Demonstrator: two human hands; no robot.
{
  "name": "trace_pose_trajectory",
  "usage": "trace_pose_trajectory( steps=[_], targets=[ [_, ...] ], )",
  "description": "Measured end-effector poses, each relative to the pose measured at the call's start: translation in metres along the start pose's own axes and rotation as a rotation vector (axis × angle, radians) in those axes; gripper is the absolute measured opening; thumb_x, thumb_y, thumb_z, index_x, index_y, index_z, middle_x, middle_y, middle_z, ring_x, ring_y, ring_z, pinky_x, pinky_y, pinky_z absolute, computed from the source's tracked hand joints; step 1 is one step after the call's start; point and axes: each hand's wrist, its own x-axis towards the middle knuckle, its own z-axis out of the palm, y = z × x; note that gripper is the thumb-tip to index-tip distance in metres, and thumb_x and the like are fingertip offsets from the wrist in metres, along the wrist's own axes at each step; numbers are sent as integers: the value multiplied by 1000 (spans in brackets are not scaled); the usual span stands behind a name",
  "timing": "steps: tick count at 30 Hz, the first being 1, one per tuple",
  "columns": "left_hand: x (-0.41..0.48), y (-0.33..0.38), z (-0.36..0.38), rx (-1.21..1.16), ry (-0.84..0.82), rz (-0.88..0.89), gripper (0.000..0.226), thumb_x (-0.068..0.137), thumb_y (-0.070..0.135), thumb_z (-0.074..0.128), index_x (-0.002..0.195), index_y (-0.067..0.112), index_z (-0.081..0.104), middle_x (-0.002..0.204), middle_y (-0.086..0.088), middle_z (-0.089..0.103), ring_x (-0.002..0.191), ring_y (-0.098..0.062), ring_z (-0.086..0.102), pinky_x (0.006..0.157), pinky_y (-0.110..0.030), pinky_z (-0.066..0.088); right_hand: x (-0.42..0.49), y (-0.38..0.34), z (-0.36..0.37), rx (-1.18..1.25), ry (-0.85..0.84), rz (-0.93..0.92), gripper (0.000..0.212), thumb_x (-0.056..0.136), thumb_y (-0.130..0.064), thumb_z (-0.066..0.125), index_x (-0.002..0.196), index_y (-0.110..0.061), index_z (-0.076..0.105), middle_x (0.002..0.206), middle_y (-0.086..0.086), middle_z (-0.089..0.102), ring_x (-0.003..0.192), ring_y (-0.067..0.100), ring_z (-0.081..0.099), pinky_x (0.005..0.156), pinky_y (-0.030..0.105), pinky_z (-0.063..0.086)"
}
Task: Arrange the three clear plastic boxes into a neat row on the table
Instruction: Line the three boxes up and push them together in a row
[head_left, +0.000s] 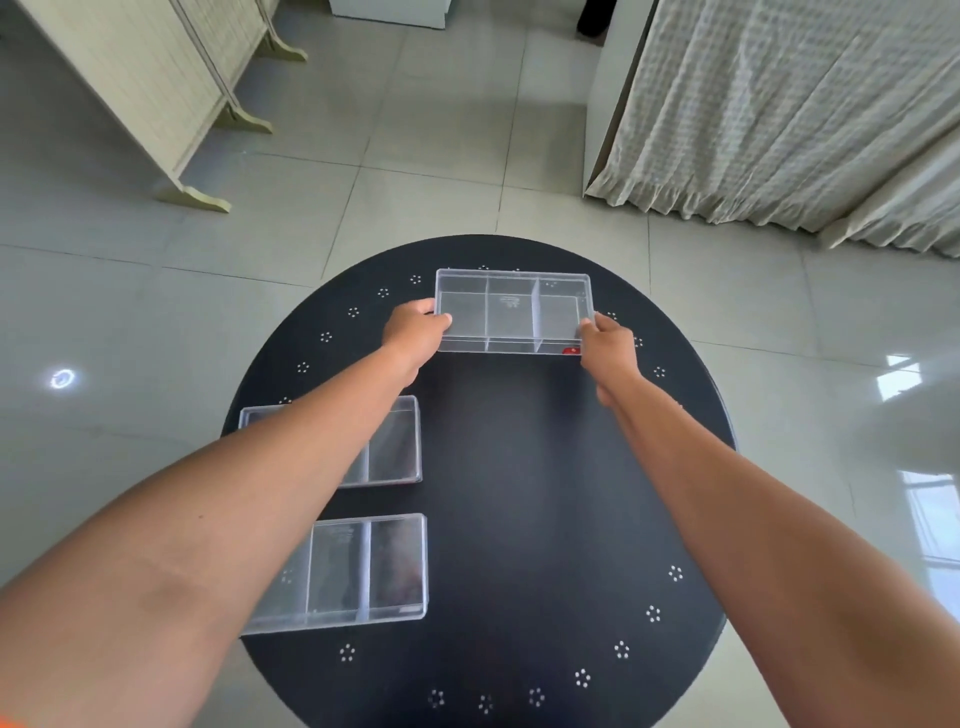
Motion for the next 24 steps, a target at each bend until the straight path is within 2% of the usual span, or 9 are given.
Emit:
trace_pose_trajectory(
  steps=[4,5,8,11,14,16,19,21,24],
  targets=[
    [-5,-17,-45,-26,77,-13,21,87,15,57,97,27,70,101,4,74,93,-17,67,89,-33,53,-21,-7,38,20,-44,-10,35,92,-16,40,99,-19,74,74,-4,65,66,17,52,54,26,35],
    [-5,-24,-59,-22,100,-28,21,85,17,58,100,23,71,106,1,74,96,-18,68,92,-35,53,-26,-8,50,18,-57,-17,34,91,-16,41,96,-18,75,74,-4,66,66,17,53,55,26,35],
    [-8,-41,-96,18,153,-79,42,82,23,60,123,17,67,119,-1,72,108,-21,67,100,-38,51,-43,-11,84,24,-95,-37,28,91,-16,44,85,-14,72,71,-3,63,64,19,53,55,27,34],
    [-14,-55,-128,30,205,-93,39,87,18,60,126,15,66,115,1,70,103,-21,66,94,-30,49,-57,-11,116,13,-141,-31,29,92,-14,45,75,-16,68,60,-10,58,57,14,48,50,23,31],
    [-14,-68,-152,24,218,-100,41,88,15,61,129,12,63,120,-2,69,105,-22,65,90,-27,46,-71,-13,138,10,-165,-15,31,94,-12,44,84,-22,72,54,-18,58,50,4,43,50,19,32],
    [-13,-75,-164,28,224,-106,46,90,15,62,135,9,57,132,-7,64,118,-26,61,96,-27,43,-78,-15,149,1,-181,-13,32,95,-11,43,92,-20,73,61,-17,62,53,4,45,53,19,34],
    [-12,-83,-174,11,204,-133,50,90,13,64,138,7,54,139,-10,59,125,-27,58,106,-33,42,-83,-13,160,-29,-196,6,34,96,-12,41,100,-19,74,87,0,73,71,14,55,64,25,43],
    [-11,-88,-178,-1,181,-142,51,90,13,64,139,8,53,139,-8,59,125,-27,57,105,-33,43,-87,-12,164,-49,-183,21,33,93,-13,41,99,-18,73,95,10,74,75,19,52,67,30,42],
    [-9,-94,-179,-13,163,-147,53,90,12,63,142,9,51,142,-9,57,127,-27,56,100,-30,43,-85,-9,166,-72,-174,21,30,94,-10,43,92,-15,73,101,11,76,80,17,54,72,30,43]
  ],
)
